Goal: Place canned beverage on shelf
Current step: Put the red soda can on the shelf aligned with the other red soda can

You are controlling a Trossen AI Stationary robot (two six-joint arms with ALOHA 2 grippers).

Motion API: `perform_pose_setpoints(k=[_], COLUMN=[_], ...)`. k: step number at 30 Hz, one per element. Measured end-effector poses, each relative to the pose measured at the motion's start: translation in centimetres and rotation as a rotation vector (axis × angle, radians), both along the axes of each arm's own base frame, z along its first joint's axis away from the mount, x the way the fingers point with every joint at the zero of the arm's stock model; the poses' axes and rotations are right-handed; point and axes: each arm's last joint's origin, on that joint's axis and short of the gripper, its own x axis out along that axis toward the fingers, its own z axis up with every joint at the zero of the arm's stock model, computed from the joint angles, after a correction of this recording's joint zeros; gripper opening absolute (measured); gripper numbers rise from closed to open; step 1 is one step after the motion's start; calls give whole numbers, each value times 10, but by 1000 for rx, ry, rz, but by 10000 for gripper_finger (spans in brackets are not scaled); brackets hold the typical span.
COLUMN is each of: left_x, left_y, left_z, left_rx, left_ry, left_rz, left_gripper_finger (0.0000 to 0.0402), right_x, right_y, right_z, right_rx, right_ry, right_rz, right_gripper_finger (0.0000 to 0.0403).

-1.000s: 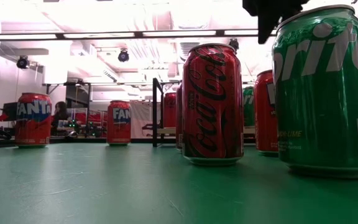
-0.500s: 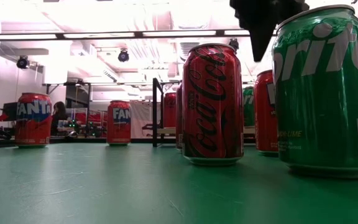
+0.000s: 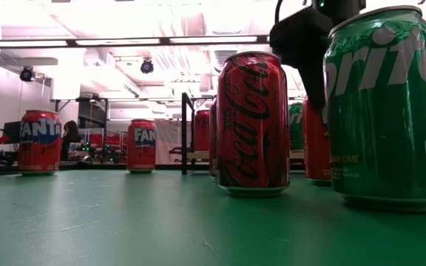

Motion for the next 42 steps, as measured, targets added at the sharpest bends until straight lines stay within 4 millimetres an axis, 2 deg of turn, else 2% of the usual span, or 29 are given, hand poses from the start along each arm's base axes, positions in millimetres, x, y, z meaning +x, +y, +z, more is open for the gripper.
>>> perform_pose_setpoints(k=[6, 12, 21, 33, 42], left_x=[0, 0, 0, 0, 0], left_y=[0, 0, 0, 0, 0], left_z=[0, 0, 0, -4, -4], left_rx=[42, 49, 45, 59, 61], left_ry=[16, 20, 19, 31, 32], left_rz=[-2, -4, -3, -6, -6], left_gripper_finger=[1, 1, 1, 1, 1], right_x=[3, 3, -2, -18, -37], right_y=[0, 0, -6, -34, -68], right_z=[-6, -5, 4, 57, 87], right_rx=[-3, -3, 76, 27, -7], right_ry=[18, 14, 10, 161, 99], right_rz=[-2, -8, -46, -41, -9], right_gripper_finger=[356, 287, 287, 291, 291])
